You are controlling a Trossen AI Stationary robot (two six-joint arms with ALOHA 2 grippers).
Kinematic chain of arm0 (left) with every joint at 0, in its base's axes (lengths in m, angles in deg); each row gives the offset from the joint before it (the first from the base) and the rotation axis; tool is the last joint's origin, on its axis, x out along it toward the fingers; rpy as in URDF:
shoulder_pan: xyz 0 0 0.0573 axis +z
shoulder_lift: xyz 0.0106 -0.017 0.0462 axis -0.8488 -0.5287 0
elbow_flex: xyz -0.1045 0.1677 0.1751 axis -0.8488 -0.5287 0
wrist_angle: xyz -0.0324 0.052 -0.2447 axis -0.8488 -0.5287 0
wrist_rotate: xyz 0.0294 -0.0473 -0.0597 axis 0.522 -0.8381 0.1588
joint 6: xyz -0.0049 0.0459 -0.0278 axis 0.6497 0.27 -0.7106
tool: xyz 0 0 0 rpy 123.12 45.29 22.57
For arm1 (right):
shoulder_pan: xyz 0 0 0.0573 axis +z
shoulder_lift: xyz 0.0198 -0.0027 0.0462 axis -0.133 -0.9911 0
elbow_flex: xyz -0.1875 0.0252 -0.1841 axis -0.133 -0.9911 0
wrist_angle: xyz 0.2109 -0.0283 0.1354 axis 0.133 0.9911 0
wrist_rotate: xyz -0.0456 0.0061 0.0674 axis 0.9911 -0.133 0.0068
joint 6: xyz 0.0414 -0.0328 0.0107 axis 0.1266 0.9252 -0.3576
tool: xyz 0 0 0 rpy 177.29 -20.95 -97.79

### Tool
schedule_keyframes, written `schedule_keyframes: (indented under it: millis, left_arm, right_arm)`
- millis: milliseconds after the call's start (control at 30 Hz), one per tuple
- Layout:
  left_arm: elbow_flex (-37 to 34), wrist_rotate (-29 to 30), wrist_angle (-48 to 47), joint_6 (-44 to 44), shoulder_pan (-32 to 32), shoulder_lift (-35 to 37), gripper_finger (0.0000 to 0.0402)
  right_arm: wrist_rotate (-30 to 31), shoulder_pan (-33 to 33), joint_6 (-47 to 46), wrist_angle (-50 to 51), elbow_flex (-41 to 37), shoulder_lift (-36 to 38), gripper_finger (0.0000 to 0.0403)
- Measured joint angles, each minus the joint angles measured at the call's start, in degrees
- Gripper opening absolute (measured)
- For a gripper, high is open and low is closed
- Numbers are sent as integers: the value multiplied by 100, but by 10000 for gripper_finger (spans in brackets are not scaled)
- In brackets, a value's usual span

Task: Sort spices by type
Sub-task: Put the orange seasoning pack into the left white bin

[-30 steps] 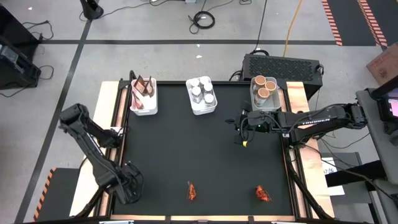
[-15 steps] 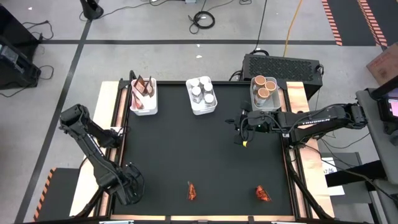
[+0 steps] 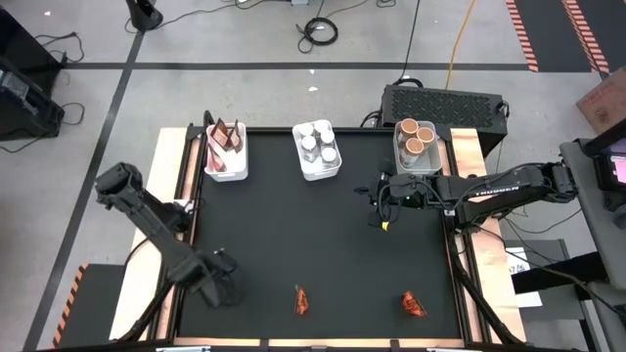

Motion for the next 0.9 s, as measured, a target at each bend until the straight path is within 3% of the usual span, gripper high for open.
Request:
schedule_keyframes:
  millis: [233, 467, 667, 900]
  left_arm:
    - [453, 124, -38, 1567, 1036, 74, 2]
    - [980, 674, -516, 3018, 1905, 76, 1]
    - [1290, 1236, -1197, 3868, 2384, 189, 1]
    - [1305, 1525, -1453, 4172, 3021, 948, 0]
  right_arm:
    - [0, 1, 0, 1, 1, 0, 0]
    - [0, 0, 0, 1, -1, 0, 0]
    - [0, 1, 0, 1, -1, 0, 0]
    - [0, 1, 0, 1, -1, 0, 0]
